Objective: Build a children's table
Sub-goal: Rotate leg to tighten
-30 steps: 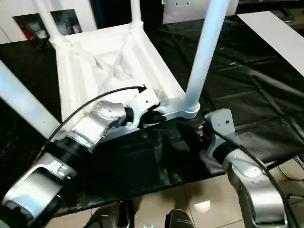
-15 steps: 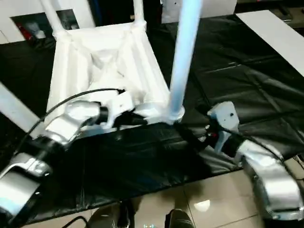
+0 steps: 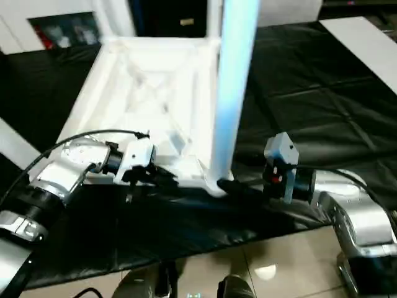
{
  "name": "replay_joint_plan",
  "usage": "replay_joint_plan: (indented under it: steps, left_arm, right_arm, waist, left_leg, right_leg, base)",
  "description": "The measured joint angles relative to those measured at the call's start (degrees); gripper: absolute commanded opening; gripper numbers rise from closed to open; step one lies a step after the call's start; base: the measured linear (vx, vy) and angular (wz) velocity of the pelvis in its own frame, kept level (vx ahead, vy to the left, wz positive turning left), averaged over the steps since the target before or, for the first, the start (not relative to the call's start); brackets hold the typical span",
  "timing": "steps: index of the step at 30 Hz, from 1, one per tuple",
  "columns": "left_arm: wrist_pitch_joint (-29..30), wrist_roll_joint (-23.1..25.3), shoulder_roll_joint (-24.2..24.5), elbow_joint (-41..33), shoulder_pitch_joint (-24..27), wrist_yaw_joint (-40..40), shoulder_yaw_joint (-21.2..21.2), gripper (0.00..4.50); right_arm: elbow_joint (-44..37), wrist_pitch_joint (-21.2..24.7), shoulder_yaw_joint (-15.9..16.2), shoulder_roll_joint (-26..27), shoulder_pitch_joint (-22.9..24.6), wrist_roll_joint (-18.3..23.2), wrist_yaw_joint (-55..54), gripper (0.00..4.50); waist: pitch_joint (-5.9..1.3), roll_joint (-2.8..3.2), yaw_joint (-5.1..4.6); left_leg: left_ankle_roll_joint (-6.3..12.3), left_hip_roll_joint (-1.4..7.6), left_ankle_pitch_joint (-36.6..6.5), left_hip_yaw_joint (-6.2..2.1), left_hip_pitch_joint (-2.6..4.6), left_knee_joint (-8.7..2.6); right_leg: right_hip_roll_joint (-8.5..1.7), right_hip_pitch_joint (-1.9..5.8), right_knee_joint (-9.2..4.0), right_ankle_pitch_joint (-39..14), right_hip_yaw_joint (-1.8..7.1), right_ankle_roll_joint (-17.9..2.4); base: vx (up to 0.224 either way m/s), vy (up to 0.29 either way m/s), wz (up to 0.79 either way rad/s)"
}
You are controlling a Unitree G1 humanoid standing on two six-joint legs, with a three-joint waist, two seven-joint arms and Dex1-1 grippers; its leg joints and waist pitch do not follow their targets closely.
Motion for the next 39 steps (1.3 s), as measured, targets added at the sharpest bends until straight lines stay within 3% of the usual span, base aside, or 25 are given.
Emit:
replay_joint_plan:
  steps: [8, 17, 24, 27, 29, 33, 39]
  left_arm:
    - [-0.12, 0.09, -0.15, -0.35, 0.07, -1.33, -0.02, 0.00]
    - [-0.12, 0.16, -0.25, -0.32, 0.06, -1.35, 0.26, 0.00]
    - [3.84, 0.14, -0.57, -1.86, 0.44, -0.90, 0.99, 0.00]
    - [6.63, 0.70, -0.75, -3.08, 0.67, 1.31, 1.42, 0.00]
    - [11.48, 2.48, -2.66, -3.18, 0.21, 7.46, 2.86, 0.00]
    - [17.01, 3.95, -5.62, -3.18, -0.83, 15.47, 4.01, 0.00]
    - [24.75, 7.18, -14.35, -0.99, -3.81, 30.67, 5.34, 0.00]
  right_arm:
    - [6.92, -2.31, 4.47, 2.50, -5.09, -1.49, 4.50, 2.84]
    - [9.19, -3.35, 5.49, 2.76, -6.89, -1.65, 6.85, 2.15]
    - [8.66, -2.20, 4.73, 3.65, -6.54, -1.55, 6.22, 2.08]
    - [6.82, 0.02, 3.99, 5.03, -5.84, -1.73, 1.76, 2.08]
    - [6.93, 2.80, 2.63, 9.45, -7.47, -4.99, -8.56, 2.08]
    - [8.38, 7.45, 0.66, 14.97, -10.95, -8.03, -22.17, 2.05]
    - [13.47, 10.37, -2.83, 24.12, -16.92, -13.59, -44.03, 2.04]
  waist:
    - [-0.02, -0.04, 0.25]
    - [0.01, -0.27, 0.12]
    - [0.02, -0.29, 0.36]
    - [0.05, -0.34, 0.30]
    - [0.04, -0.48, -0.71]
    - [0.11, -0.59, -1.05]
    - [0.11, -0.57, -1.85]
  left_leg:
    - [0.43, -0.02, -0.08, 0.65, 0.00, 0.03]
    - [0.60, -0.01, -0.10, 1.09, -0.02, 0.00]
    - [0.63, 0.02, -0.12, 1.38, -0.01, -0.11]
    - [0.62, 0.02, -0.12, 1.45, 0.03, -0.16]
    - [0.59, 0.03, -0.13, 1.44, 0.22, -0.19]
    - [0.54, 0.01, -0.14, 1.24, 0.21, -0.19]
    - [0.47, -0.50, -0.16, 1.11, 0.26, -0.84]
  right_leg:
    - [-0.42, -0.08, -0.01, 0.00, 0.03, -0.01]
    - [-0.83, -0.44, 0.02, 0.17, -0.09, -0.29]
    - [-0.95, -0.71, 0.02, 0.25, 0.00, -0.42]
    - [-0.98, -0.81, 0.00, 0.25, 0.05, -0.42]
    - [-1.05, -0.91, -0.06, 0.17, 0.09, -0.31]
    - [-1.35, -1.55, -0.45, -0.41, -0.03, 0.64]
    - [-1.53, -2.06, -1.62, -0.63, 0.11, 0.62]
  base:
    - [0.000, 0.000, 0.00]
    - [0.000, 0.000, 0.00]
    - [0.000, 0.000, 0.00]
    - [0.000, 0.000, 0.00]
    - [-0.020, 0.013, -0.09]
    - [-0.033, 0.028, -0.18]
    - [-0.032, 0.035, -0.15]
